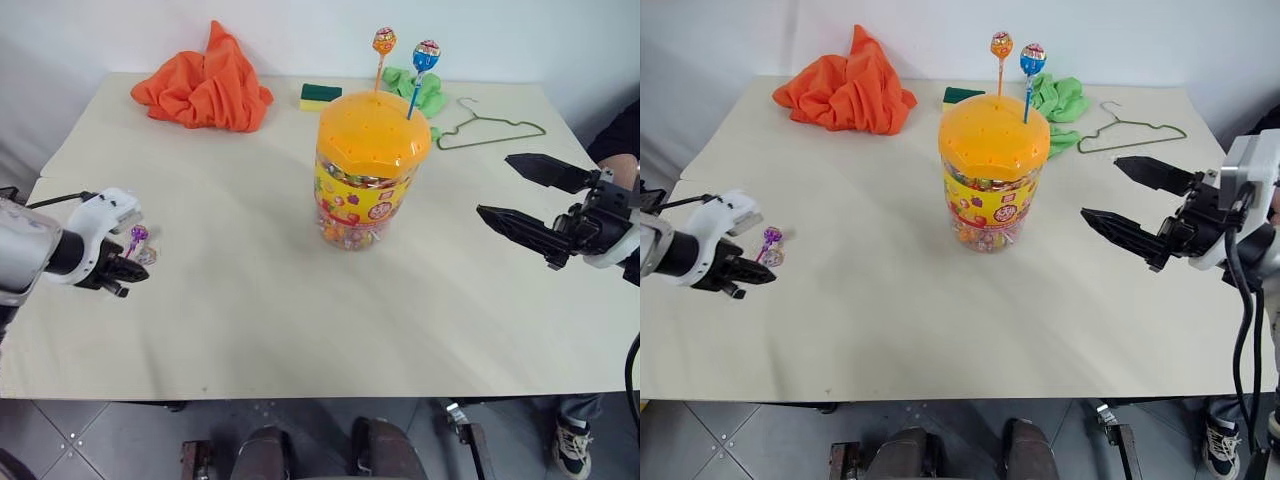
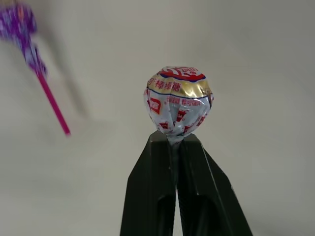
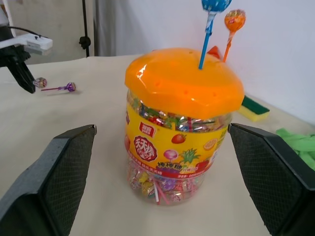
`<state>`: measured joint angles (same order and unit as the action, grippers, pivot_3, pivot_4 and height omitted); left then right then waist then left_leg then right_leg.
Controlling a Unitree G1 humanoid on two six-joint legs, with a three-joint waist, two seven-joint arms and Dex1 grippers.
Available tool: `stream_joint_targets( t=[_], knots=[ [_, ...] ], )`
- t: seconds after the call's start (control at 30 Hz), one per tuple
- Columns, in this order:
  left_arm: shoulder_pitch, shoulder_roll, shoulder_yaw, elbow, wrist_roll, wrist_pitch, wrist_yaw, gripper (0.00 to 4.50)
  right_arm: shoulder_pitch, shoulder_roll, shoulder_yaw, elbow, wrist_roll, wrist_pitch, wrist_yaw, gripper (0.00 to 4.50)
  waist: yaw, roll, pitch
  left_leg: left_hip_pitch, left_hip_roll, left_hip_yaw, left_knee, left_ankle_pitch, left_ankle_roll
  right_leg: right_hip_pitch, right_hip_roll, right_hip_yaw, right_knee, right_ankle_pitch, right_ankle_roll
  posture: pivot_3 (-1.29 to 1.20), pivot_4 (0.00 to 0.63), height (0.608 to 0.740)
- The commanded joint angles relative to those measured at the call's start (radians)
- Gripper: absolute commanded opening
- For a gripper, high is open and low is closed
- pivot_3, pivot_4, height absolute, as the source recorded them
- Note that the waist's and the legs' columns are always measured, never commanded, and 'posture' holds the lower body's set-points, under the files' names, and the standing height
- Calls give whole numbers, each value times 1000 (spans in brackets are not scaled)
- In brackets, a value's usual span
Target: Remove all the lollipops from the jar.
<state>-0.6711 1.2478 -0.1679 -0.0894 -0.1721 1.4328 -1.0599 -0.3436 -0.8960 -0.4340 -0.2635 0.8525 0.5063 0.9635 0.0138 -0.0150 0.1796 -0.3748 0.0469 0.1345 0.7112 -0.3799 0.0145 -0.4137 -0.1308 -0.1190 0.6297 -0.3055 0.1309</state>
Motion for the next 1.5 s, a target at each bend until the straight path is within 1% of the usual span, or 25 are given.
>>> stream_joint_targets(
  t=[0.03, 0.17, 0.3, 0.33, 0.37, 0.5, 0.57, 0.63, 0.73, 0.77, 0.83, 0.93, 1.0, 1.13, 1.27, 1.4, 1.5],
  knots=[
    [23, 37, 59, -41, -37, 8, 26, 1338, -29, -11, -1, -4, 2, -3, 15, 4500, 4, 0, 0, 0, 0, 0, 0, 0, 0, 0, 0, 0, 0, 0, 0, 0, 150, 740],
    [56, 51, 90, -65, -72, 6, 54, 2637, -47, -4, 16, 4, -1, 0, 21, 4500, 10, 0, 0, 0, 0, 0, 0, 0, 0, 0, 0, 0, 0, 0, 0, 0, 150, 740],
    [74, 70, 113, -79, -105, 6, 70, 3831, -59, -2, 29, 16, -6, -3, 28, 4500, 10, 0, 0, 0, 0, 0, 0, 0, 0, 0, 0, 0, 0, 0, 0, 0, 150, 740],
    [73, 73, 119, -79, -112, -1, 74, 4220, -63, -2, 32, 20, -8, -5, 30, 4500, 10, 0, 0, 0, 0, 0, 0, 0, 0, 0, 0, 0, 0, 0, 0, 0, 150, 740],
    [67, 74, 125, -76, -118, -7, 78, 4467, -68, -1, 35, 23, -9, -4, 31, 4500, 9, 0, 0, 0, 0, 0, 0, 0, 0, 0, 0, 0, 0, 0, 0, 0, 150, 740],
    [28, 60, 143, -62, -139, -59, 84, 4489, -86, -1, 41, 35, -16, -9, 36, 4500, 10, 0, 0, 0, 0, 1, 0, 0, 0, 0, 0, 0, 0, 0, 0, 0, 150, 740],
    [-8, 7, 199, -48, -165, -151, 83, 4489, -103, -3, 46, 49, -29, -16, 34, 4500, 13, 0, 0, 0, 0, 1, 0, 0, 0, 0, 0, 0, 0, 0, 0, 0, 150, 740],
    [-39, -65, 275, -31, -207, -235, 78, 4489, -130, -5, 56, 67, -47, -21, 27, 4500, 14, 0, 0, -1, 0, 1, 1, 0, 0, 0, 0, 0, 0, 0, 0, 0, 150, 740],
    [-81, -250, 427, 19, -306, -459, 57, 4489, -237, 17, 111, 125, -107, -28, -29, 4500, 9, 1, 0, 0, 0, 1, 2, 0, 0, 0, 0, 0, 1, 0, 0, 0, 150, 740],
    [-87, -293, 457, 34, -327, -520, 45, 4489, -260, 23, 125, 138, -119, -27, -35, 4500, 7, 1, 0, 0, 0, 1, 3, 0, 0, 0, 0, 0, 1, 0, 0, 0, 150, 740],
    [-95, -370, 488, 85, -375, -636, -19, 4489, -336, 53, 177, 189, -153, -20, -50, 4500, 3, 1, 0, 0, 1, 0, 3, 0, 0, 0, 0, 0, 2, 0, 0, 0, 150, 740],
    [-103, -443, 483, 170, -416, -815, -160, 4489, -453, 110, 238, 282, -204, -17, -79, 4500, -18, 1, -1, 0, 0, 1, 2, 0, 0, -1, 0, -1, 3, 0, 0, 0, 150, 740],
    [-106, -469, 473, 213, -423, -936, -262, 4489, -505, 138, 260, 333, -231, -18, -85, 4500, -24, 1, -1, 0, 0, 1, 2, 0, 0, -1, 0, -1, 4, 0, 0, 0, 150, 740],
    [-137, -502, 451, 291, -441, -992, -328, 4489, -637, 220, 316, 468, -291, -43, -84, 4500, -40, 1, 0, 0, 0, 2, 1, 0, 0, -3, -1, -3, 5, 0, -1, 0, 150, 740],
    [-151, -522, 440, 310, -443, -1019, -327, 4489, -739, 282, 346, 593, -329, -52, -59, 4500, -47, 1, 0, 0, 0, 2, 1, 0, 0, -3, -1, -4, 6, 0, -1, 0, 150, 740],
    [-140, -510, 431, 313, -430, -1024, -316, 4489, -784, 314, 370, 627, -332, -43, 23, 4500, -50, 1, 0, 0, 0, 1, 0, 0, 0, -3, -1, -4, 7, 0, -1, 0, 150, 740],
    [-121, -504, 438, 290, -433, -1016, -293, 4500, -820, 336, 368, 663, -334, -37, 43, 3893, -52, 1, 0, 0, 0, 1, 0, 0, 0, -4, -1, -4, 7, 0, -1, 0, 150, 740]
  ],
)
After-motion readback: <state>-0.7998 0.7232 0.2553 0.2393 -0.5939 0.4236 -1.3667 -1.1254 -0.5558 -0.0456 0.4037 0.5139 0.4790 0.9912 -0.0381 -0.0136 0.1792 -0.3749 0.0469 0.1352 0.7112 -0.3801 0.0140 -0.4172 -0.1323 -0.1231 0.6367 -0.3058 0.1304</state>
